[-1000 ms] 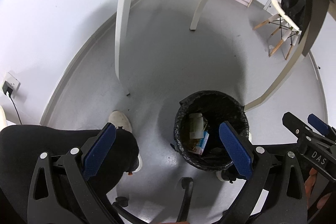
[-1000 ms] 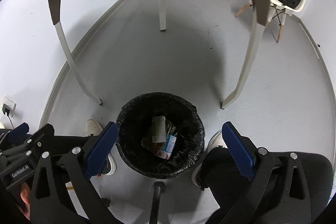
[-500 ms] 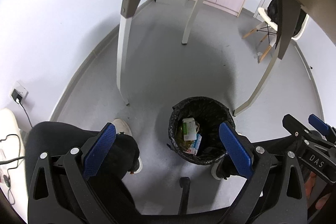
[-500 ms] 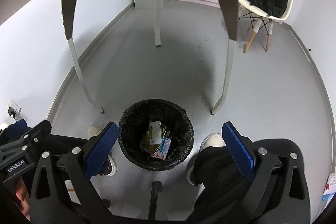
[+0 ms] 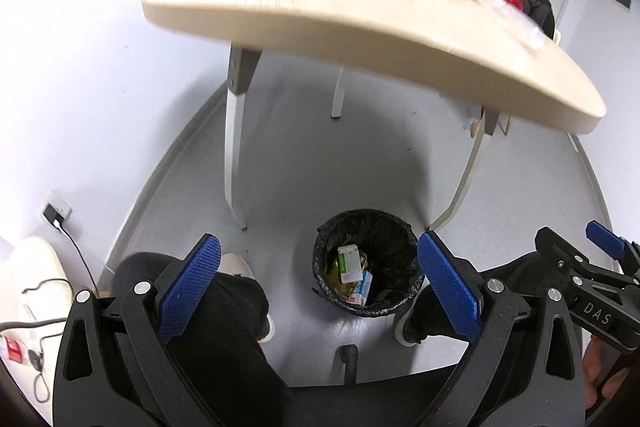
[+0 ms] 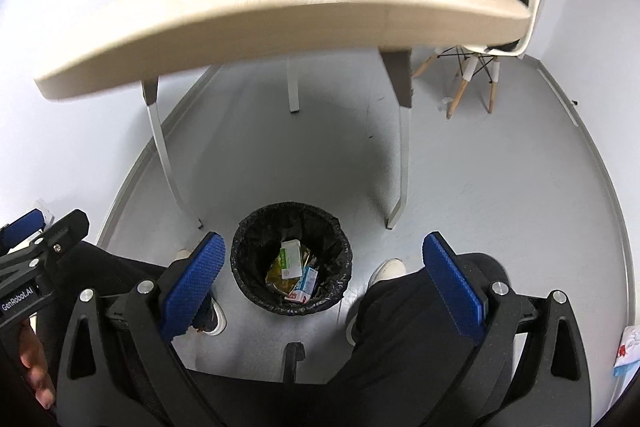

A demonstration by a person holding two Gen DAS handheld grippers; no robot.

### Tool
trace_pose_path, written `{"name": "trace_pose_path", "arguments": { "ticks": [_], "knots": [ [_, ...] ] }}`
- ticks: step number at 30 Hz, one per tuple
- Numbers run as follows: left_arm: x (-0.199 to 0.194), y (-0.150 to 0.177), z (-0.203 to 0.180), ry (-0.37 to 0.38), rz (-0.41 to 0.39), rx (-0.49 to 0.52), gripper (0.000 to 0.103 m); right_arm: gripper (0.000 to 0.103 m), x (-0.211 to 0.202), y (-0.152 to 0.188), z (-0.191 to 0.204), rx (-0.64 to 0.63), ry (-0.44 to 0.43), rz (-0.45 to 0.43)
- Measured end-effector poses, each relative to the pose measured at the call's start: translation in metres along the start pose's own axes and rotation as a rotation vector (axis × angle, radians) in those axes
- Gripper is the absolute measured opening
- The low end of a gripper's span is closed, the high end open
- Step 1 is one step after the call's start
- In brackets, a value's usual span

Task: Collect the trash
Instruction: 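Raise both open tools from the bin back over the table, then grasp the white pill bottle with the left tool while the right tool grasps the clear plastic tube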

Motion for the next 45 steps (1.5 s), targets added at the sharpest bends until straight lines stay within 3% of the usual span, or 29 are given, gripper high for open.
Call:
{"name": "trace_pose_path", "arguments": {
  "ticks": [12,21,29,37,45],
  "knots": [
    [-0.054,-0.036,0.000,0.006,-0.083,0.009,0.097,0.095,-0.071,-0.033,0.003,-0.002,-0.045,-0.096],
    [-0.070,-0.079,0.004,0.002,-0.120,0.010,0.097,0.095,-0.093,-0.078,0.008,0.009,-0.065,-0.152],
    [-0.049,-0.117,0.011,0.003,-0.117,0.016,0.097,0.095,-0.079,-0.123,0.011,0.020,-0.053,-0.155],
    [0.005,-0.168,0.023,0.005,-0.079,0.019,0.097,0.095,-0.042,-0.167,0.025,0.013,-0.058,-0.126],
    [0.053,-0.227,0.033,0.009,-0.066,0.015,0.097,0.081,0.010,-0.214,0.040,0.011,-0.050,-0.069]
  ]
}}
Point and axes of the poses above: each gripper's, at about its wrist camera, not at the fingertips, and x roughly the way its jaws point, z to its left, y to its underside, the point moved 3 cm from there along x, roughly the way its jaws point, and after that the axes turned 11 degrees about x, right-handed, at the moved point
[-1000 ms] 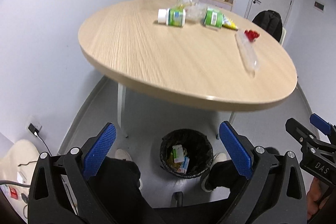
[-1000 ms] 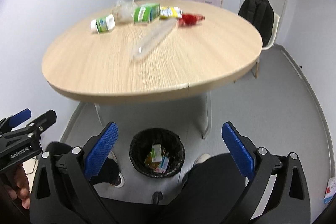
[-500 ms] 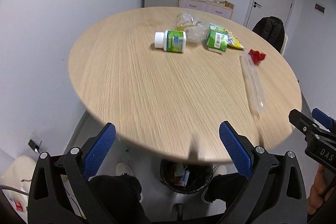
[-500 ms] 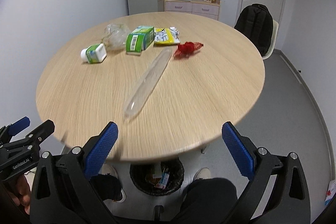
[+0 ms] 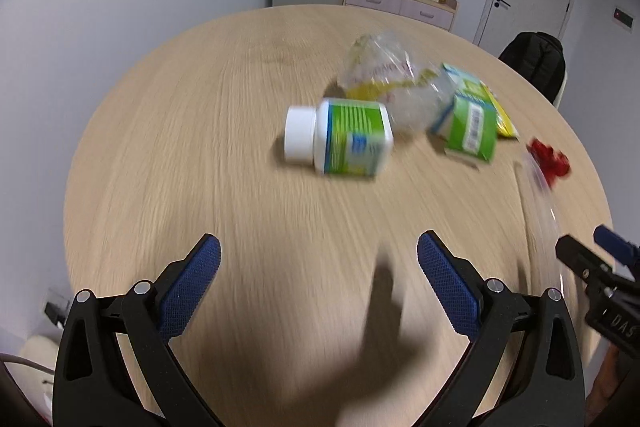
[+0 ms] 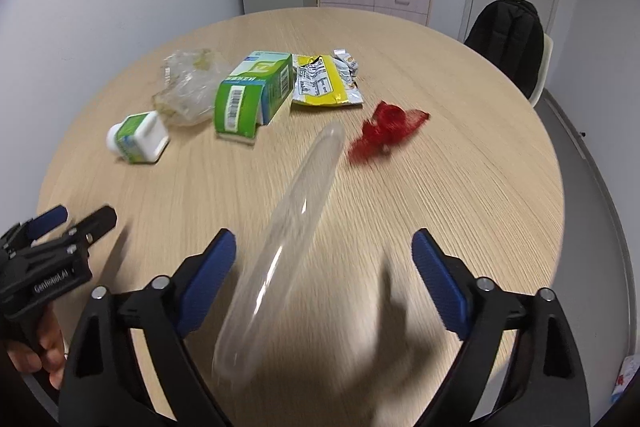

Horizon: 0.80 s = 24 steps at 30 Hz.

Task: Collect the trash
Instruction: 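Grasp the white pill bottle with the left tool while the right tool grasps the clear plastic tube, then lift the pill bottle and plastic tube off the table toward the bin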

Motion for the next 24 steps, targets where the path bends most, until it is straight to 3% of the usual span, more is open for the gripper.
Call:
{"name": "trace_pose_path", "arguments": {
  "ticks": [5,13,16,21,24],
  "knots": [
    [0.019,-0.026,0.001,-0.010,0.001,0.017,0.097,0.066,0.029,-0.016,0.005,0.013,0.001,0.049],
    [0.041,-0.051,0.003,-0.012,0.010,0.025,0.096,0.034,0.048,-0.023,0.012,0.016,-0.006,0.082],
    [0.047,-0.055,0.002,-0.006,0.019,0.031,0.090,0.026,0.051,-0.024,0.014,0.020,-0.003,0.086],
    [0.052,-0.059,-0.001,0.017,0.030,0.047,0.070,0.026,0.053,-0.026,0.017,0.021,-0.006,0.091],
    [0.053,-0.061,-0.003,0.026,0.029,0.049,0.068,0.026,0.054,-0.026,0.018,0.019,-0.002,0.090]
  ]
}}
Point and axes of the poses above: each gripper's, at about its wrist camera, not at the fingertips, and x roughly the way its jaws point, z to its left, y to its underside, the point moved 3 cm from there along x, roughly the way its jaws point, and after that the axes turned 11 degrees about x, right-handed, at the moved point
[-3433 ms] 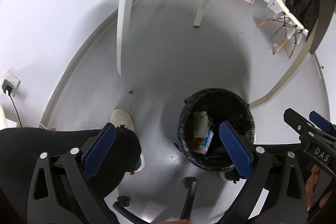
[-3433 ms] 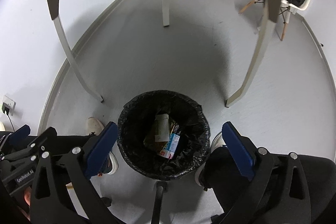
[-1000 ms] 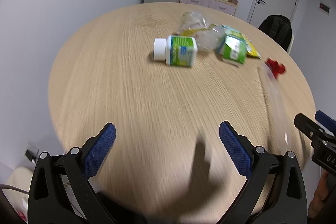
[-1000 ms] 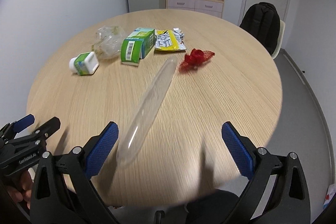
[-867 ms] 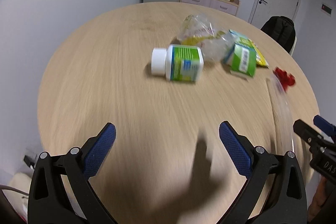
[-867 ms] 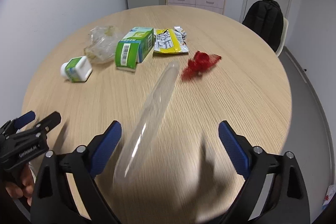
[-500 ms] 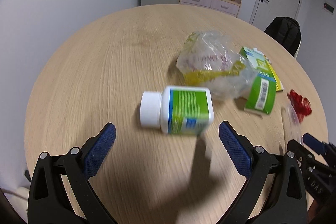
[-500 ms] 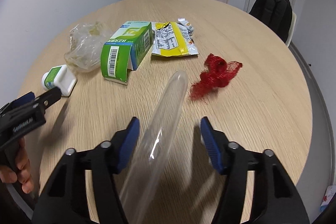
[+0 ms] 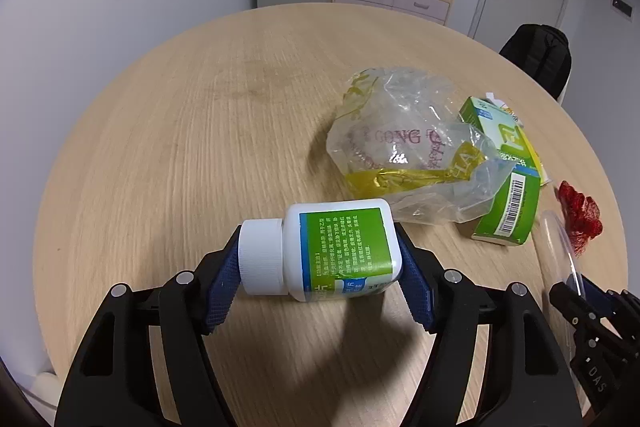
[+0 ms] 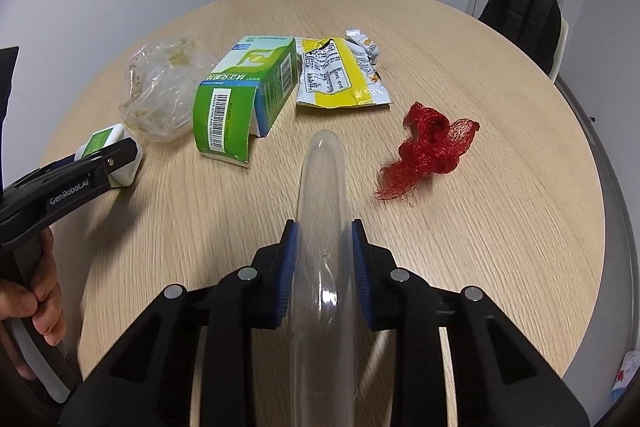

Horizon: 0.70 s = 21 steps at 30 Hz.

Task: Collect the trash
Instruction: 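Lift the pill bottle and plastic tube off the table toward the bin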

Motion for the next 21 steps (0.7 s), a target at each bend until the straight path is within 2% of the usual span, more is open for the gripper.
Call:
{"name": "trace_pose_path", "arguments": {
  "ticks": [21],
  "knots": [
    [-0.029,0.019,-0.012,0.018,-0.009,-0.004,0.068,0.026,-0.024,0.007,-0.004,0.003,0.000,-0.031]
  ]
}}
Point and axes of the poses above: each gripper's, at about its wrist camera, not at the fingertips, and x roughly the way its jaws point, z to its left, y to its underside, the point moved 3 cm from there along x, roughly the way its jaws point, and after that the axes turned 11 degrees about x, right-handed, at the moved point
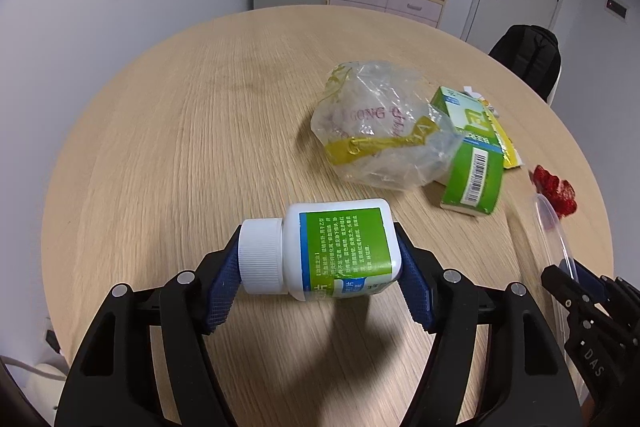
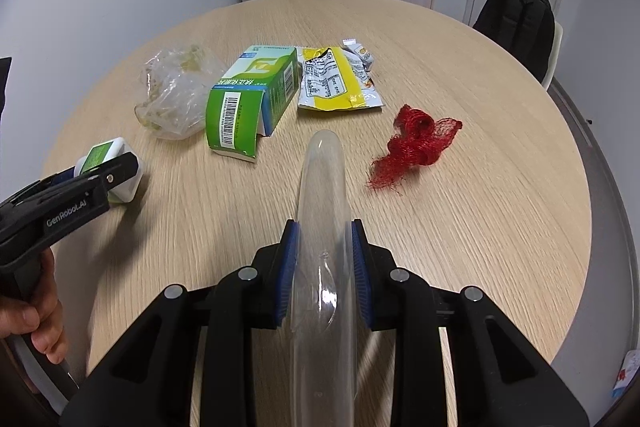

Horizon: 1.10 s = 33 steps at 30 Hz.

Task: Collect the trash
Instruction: 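Lift the pill bottle and plastic tube off the table toward the bin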

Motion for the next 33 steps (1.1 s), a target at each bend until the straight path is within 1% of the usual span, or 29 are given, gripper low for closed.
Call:
{"name": "trace_pose_path", "arguments": {
  "ticks": [7,12,16,21,33],
  "knots": [
    [-0.019,0.009,-0.005,0.013,-0.013,0.008,0.068,0.026,-0.018,0.007,0.003,-0.003,-0.006,-0.019],
    [-0.034,0.017,-0.006,0.009,-0.018,-0.004,0.068,0.026,-0.030,0.015,0.005,-0.008,-0.012,-0.029],
    [-0.048,0.029,-0.008,-0.003,-0.019,-0.004,0.068,0.026,-0.041,0.023,0.006,-0.012,-0.013,-0.037],
    [-0.069,0.051,-0.016,-0.011,-0.020,-0.004,0.068,0.026,-0.060,0.041,0.003,-0.015,-0.022,-0.046],
    [-0.119,0.111,-0.035,0.002,-0.031,0.004,0.068,0.026,-0.112,0.092,-0.005,-0.024,-0.047,-0.072]
  ]
}}
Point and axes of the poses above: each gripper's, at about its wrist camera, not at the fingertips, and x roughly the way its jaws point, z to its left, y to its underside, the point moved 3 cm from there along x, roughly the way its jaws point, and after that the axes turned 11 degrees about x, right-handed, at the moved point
